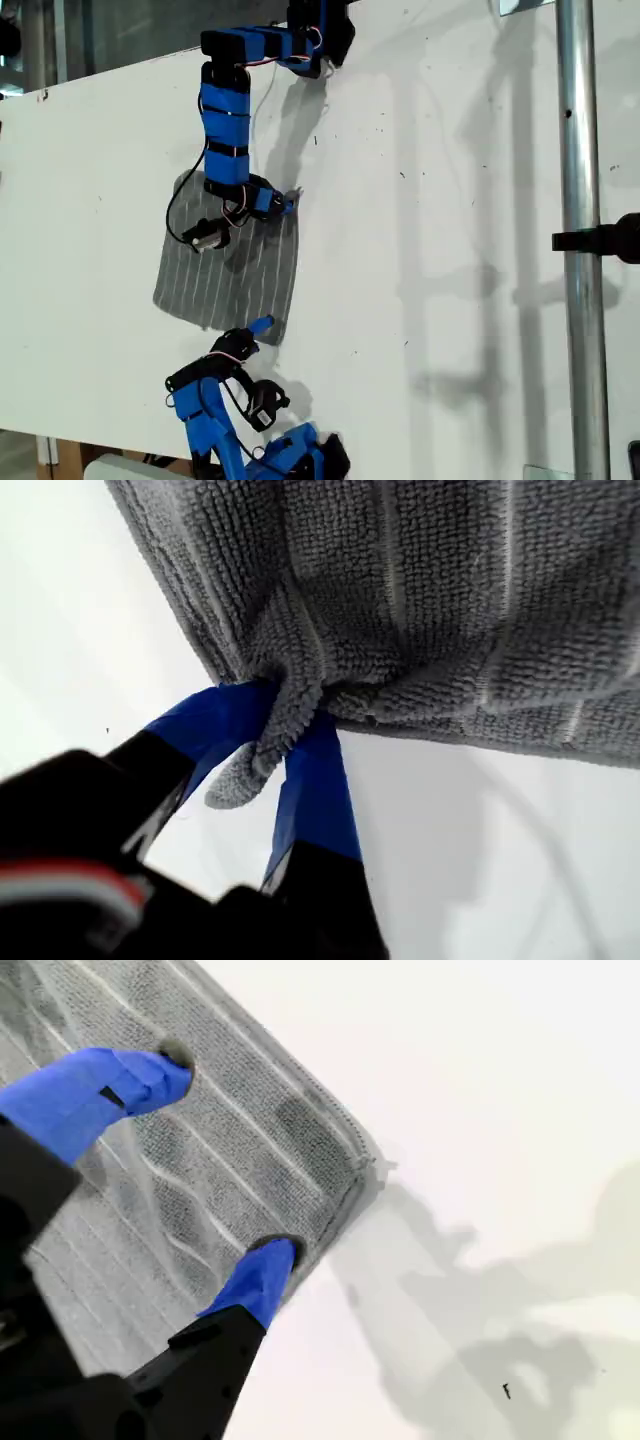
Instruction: Grasp corners of a towel and fold twice.
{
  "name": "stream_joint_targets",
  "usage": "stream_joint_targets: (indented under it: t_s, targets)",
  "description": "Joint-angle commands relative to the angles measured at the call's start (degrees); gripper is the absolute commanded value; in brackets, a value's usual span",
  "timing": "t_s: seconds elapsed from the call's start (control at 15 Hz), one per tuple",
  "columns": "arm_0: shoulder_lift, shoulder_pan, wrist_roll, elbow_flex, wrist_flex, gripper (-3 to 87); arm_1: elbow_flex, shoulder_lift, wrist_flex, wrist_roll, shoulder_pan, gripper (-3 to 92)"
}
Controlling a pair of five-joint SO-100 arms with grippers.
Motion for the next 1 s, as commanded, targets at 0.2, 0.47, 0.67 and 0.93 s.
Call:
stream_joint_targets:
  t_s: [0.2,0.47,0.67,0.93]
  targets:
    - [-6.33,-1.23,-0.79,-0.26,-7.47,29.1,-0.53,0.00,-0.26,0.09,-0.62,-0.2]
    - [-15.47,-2.29,-5.19,-4.31,-4.92,25.1,-0.53,0.00,-0.26,0.00,-0.62,-0.2]
    - [-14.68,-2.55,-7.38,-2.99,-5.27,10.4,-0.44,0.00,-0.26,0.00,-0.44,-0.2]
    - [-9.67,-0.09,-8.17,1.76,-7.91,-1.4,-0.35,0.09,-0.18,0.09,-0.18,-0.2]
